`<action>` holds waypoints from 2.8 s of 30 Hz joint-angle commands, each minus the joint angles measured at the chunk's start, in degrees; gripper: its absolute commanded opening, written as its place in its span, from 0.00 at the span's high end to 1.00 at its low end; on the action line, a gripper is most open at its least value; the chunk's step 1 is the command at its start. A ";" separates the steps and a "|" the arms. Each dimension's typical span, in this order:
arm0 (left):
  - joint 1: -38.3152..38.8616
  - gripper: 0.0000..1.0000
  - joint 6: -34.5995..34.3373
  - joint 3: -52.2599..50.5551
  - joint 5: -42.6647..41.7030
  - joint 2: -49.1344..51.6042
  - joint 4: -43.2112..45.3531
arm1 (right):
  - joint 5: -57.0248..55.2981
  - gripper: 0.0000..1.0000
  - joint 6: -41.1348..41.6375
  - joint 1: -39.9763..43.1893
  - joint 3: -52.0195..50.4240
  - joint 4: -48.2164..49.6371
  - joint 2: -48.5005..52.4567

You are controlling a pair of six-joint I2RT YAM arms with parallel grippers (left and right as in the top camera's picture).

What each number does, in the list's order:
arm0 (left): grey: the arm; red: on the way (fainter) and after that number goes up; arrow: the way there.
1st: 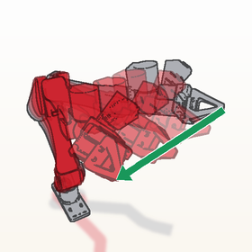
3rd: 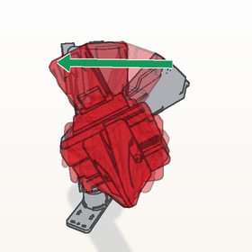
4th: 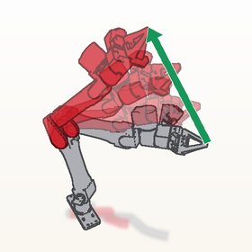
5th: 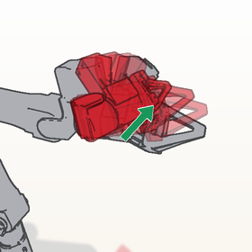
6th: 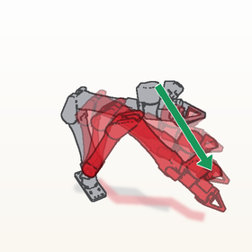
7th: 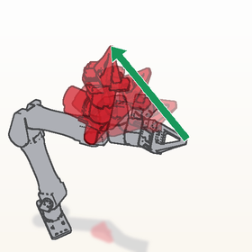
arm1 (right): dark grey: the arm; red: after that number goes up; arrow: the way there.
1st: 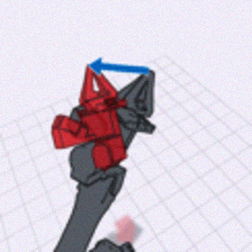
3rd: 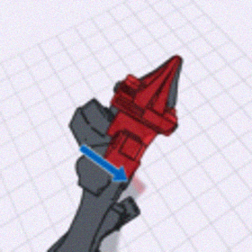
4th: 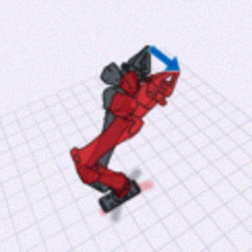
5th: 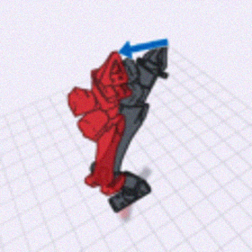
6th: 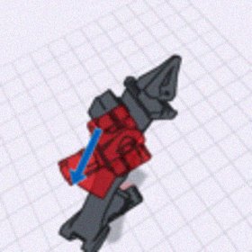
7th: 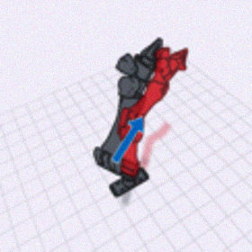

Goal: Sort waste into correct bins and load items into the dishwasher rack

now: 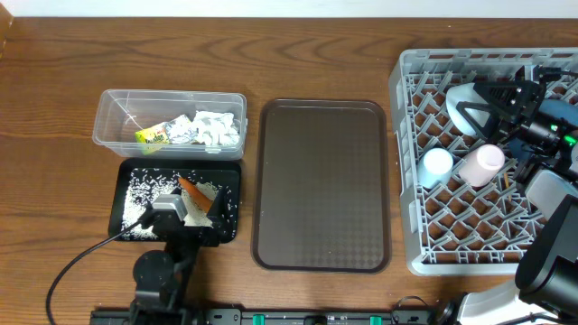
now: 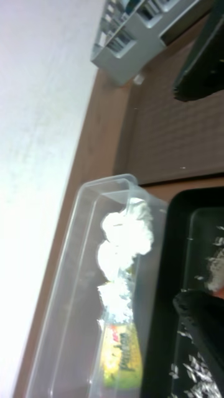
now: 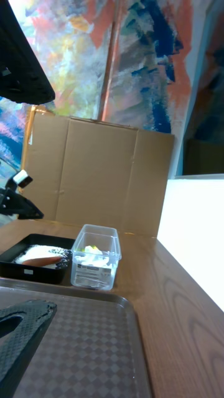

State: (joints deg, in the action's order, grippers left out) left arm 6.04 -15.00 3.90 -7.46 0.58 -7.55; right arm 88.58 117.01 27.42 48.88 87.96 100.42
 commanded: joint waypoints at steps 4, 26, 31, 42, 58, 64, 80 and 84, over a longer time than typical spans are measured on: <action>-0.20 0.00 0.04 -3.67 -0.70 -0.48 4.37 | 0.63 0.01 0.37 -0.44 -0.31 2.29 -1.31; -1.29 0.00 27.19 -3.67 2.80 -0.48 3.87 | 0.63 0.01 0.37 -0.44 -0.31 2.29 -1.31; -4.50 0.00 25.79 -3.67 2.49 -0.48 3.89 | 0.63 0.01 0.37 -0.44 -0.31 2.29 -1.31; -4.90 0.00 25.24 -3.67 2.56 -0.48 3.96 | 0.63 0.01 0.37 -0.44 -0.31 2.29 -1.31; -4.90 0.00 25.24 -3.67 2.56 -0.48 3.96 | 0.63 0.01 0.37 -0.44 -0.31 2.29 -1.31; -4.90 0.00 25.24 -3.67 2.56 -0.48 3.98 | 0.63 0.01 0.37 -0.42 -0.31 2.29 -1.31; -4.90 0.00 25.24 -3.67 2.56 -0.39 3.96 | 0.63 0.01 0.37 -0.81 -0.33 2.03 -12.00; -4.90 0.00 25.24 -3.67 2.56 -0.35 3.96 | 0.63 0.01 0.37 -1.22 -0.35 2.03 -19.02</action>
State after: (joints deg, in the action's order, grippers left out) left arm 1.50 10.52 1.85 -5.34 0.62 -2.68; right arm 88.58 117.01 27.35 48.53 87.94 85.32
